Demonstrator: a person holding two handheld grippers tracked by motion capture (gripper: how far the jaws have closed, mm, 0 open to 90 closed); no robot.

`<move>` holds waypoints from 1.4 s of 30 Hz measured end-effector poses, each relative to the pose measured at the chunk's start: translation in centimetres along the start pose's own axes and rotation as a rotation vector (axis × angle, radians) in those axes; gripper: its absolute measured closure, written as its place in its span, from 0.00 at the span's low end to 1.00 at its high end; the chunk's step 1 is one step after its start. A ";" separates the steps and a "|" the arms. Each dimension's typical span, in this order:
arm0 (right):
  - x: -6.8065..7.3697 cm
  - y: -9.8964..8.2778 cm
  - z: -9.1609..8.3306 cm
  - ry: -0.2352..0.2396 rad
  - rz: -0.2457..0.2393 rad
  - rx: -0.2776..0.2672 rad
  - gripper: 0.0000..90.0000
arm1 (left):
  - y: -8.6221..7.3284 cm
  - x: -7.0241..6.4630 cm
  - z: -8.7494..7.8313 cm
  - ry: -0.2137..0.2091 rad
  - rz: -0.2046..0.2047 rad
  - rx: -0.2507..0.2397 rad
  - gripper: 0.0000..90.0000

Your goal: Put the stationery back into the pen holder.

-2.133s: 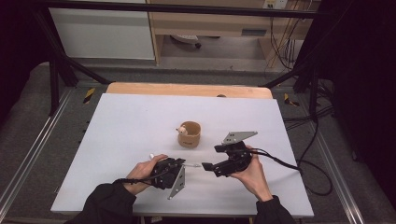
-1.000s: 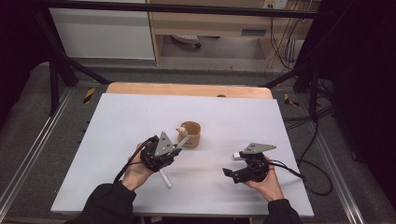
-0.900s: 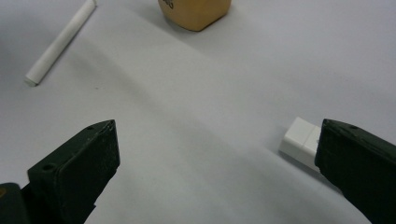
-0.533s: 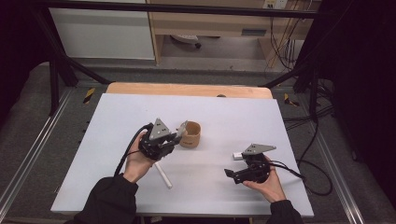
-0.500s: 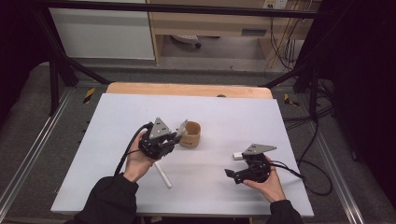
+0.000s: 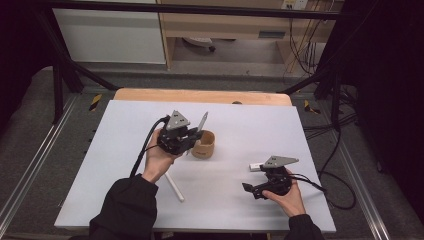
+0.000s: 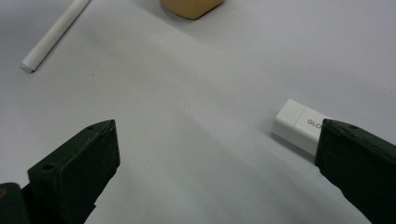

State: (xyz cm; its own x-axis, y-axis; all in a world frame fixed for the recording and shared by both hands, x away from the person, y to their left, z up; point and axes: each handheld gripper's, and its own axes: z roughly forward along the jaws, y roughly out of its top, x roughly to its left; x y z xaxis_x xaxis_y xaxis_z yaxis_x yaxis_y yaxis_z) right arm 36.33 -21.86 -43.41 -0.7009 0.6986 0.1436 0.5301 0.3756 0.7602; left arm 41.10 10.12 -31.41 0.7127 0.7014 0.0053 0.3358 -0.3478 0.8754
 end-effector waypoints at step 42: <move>0.0 -0.1 -0.1 0.013 -0.026 0.009 0.01 | 0.0 2.5 10.2 0.033 -0.033 0.032 0.87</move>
State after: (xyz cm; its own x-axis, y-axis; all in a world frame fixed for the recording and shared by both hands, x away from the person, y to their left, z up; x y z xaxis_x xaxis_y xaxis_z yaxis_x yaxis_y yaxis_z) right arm 36.29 -21.95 -43.43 -0.7207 0.6805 0.1324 0.5161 0.3992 0.7578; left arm 49.10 5.55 -36.35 0.6806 0.7327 -0.0069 0.3787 -0.3436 0.8594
